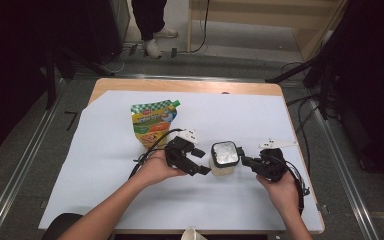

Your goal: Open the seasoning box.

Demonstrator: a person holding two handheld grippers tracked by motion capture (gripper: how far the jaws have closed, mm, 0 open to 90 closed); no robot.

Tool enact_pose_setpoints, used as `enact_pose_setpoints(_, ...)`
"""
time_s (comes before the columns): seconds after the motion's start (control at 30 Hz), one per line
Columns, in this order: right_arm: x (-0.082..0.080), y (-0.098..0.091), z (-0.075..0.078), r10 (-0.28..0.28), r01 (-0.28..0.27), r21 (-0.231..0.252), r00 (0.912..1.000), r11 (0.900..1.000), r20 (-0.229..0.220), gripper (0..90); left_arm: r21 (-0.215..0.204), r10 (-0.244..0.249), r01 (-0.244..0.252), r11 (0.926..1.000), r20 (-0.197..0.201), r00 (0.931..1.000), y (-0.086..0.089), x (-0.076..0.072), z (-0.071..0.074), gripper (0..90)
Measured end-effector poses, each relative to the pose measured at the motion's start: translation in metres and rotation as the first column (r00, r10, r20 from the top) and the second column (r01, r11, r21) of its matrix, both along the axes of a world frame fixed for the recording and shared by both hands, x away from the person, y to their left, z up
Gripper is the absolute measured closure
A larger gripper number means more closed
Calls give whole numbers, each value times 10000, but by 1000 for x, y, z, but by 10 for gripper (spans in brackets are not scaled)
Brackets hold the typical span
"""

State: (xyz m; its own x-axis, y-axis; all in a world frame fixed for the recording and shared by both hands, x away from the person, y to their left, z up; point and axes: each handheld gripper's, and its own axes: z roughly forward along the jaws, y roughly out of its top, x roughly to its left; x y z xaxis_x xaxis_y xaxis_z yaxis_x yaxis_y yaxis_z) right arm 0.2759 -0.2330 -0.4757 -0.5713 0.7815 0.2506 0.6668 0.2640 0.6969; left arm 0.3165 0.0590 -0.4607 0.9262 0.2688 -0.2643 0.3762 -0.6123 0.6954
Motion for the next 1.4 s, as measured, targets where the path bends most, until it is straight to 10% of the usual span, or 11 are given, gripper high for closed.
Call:
enact_pose_setpoints(0.2,2,-11,9,-527,536,-176,9975,9984,481,900,-118,-42,39,9999,-289,9996,-9,9,2,169)
enact_pose_setpoints(0.57,28,1,-6,-794,802,-536,9967,9953,168,900,40,-238,236,9997,560,9981,-28,15,-5,178)
enact_pose_setpoints(1.4,22,9,-10,-902,913,-677,9957,9935,198,900,310,-281,233,9992,1667,9856,-35,6,-2,165)
